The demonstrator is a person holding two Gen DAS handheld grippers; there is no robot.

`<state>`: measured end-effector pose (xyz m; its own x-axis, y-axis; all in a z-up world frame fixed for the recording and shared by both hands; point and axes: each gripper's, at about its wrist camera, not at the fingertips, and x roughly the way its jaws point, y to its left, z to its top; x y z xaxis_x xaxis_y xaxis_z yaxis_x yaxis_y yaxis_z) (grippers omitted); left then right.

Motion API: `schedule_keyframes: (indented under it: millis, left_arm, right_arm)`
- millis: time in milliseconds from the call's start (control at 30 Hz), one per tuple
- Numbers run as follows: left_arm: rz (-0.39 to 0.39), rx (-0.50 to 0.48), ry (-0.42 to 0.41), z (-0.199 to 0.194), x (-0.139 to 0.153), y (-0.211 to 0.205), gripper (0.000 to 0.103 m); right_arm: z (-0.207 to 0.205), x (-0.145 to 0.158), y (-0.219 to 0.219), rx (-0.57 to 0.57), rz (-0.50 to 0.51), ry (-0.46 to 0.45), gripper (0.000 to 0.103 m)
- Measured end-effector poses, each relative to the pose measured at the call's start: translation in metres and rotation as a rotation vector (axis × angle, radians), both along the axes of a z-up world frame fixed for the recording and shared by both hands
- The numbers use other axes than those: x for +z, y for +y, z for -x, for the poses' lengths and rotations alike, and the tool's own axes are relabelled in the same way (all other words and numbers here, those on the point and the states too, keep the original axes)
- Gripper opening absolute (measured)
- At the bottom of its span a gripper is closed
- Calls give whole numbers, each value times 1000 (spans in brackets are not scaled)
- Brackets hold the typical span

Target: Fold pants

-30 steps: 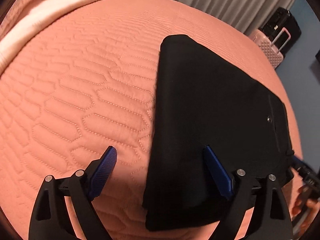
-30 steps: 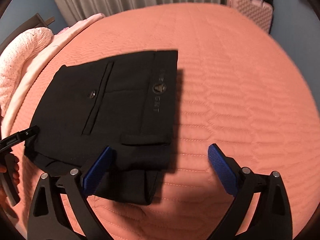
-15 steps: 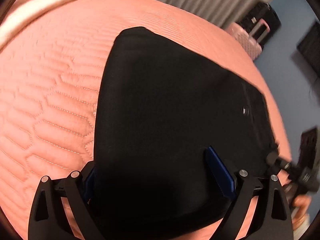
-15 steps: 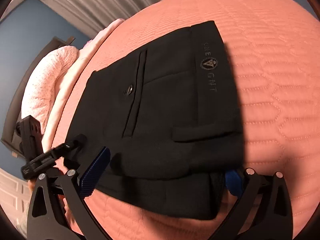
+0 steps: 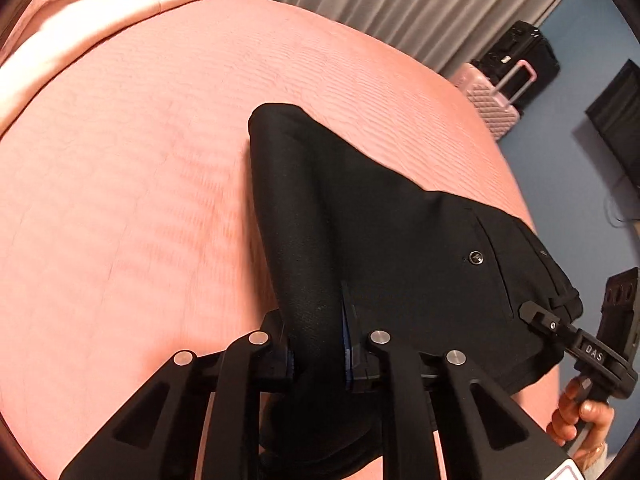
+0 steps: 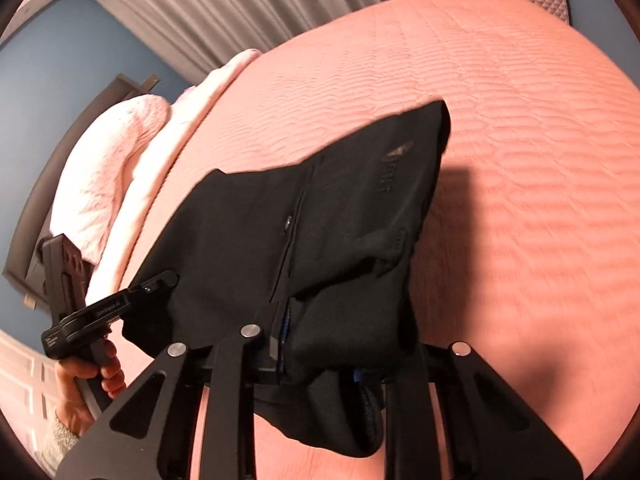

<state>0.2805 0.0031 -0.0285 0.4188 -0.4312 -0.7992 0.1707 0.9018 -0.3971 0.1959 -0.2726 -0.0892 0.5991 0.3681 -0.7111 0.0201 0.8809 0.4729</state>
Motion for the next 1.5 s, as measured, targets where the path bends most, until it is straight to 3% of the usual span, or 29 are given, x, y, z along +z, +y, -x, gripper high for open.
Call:
schedule_keyframes:
  millis: [100,233,367,433,467,533,600,667,733,800,867,933,1000,1033,1067,1100,1167,1267,1300,1367,1400,1433,1500]
  left_arm:
    - [7,-26,24,54,-7,25,13]
    - [-49,-18,55,120,-36,42,14]
    - [-125,-4,22,142,-41,54,26]
    - [-258,29,-45,153,-20,69,26]
    - [-390,52,-137,159,2,67,24]
    - [-492,56,-265,163,32,60,24]
    - [-470,9,-282,161,46,37,34]
    - [-417,-56,-246,153,36,6,48]
    - [-487,-112,-145,141,-8,-13,48]
    - [-562,-80,-49,131,-43,-9,42]
    - [-476,-12,-74,142,-35,16,42]
    - [-506,42,-91,146,-37,30,42]
    - [-515,42,-74,141,-54,33,48]
    - [-521,58,-93,139,-54,33,58]
    - [-519,45,-79,137,-50,36,58]
    - [-518,39,-68,136,-44,35,57]
    - [-517,68,-111,141,-20,43,53]
    - [-444,83,-133,146,-5,47,53]
    - [-427,53,-120,145,-10,36,53]
    - [-498,-17,-86,144,-34,8,54]
    - [-544,-46,-69,146,-49,0,55]
    - [-541,-41,-104,154,-54,7,60]
    - [-510,-24,-96,158,-54,32,60]
  right_arm:
    - [53,-4,4,11,-17,40,21]
    - [122,-41,15,6,1,129,22]
    - [162,-51,0,-87,67,165,42]
    - [180,-31,-12,-176,109,132,42]
    - [190,-9,-9,-233,243,79,43]
    - [188,18,17,-176,390,-5,42]
    - [171,27,48,-78,408,-38,41]
    - [150,9,67,0,394,-10,39]
    - [134,-33,63,9,428,106,35]
    - [143,-40,38,-64,347,125,14]
    - [157,-18,28,-136,338,87,18]
    - [159,-9,39,-84,343,54,18]
    - [152,-38,48,-16,381,137,14]
    - [154,-48,45,-17,385,138,12]
    - [160,-47,38,-44,362,118,5]
    - [170,-40,26,-101,318,128,4]
    - [182,-23,16,-169,331,115,11]
    - [178,-6,38,-111,340,61,10]
    - [170,-15,43,-81,345,82,9]
    - [162,-44,39,-60,385,159,6]
    - [169,-50,28,-69,322,133,5]
    - [175,-49,18,-88,263,124,4]
    - [188,-42,-4,-152,177,141,1]
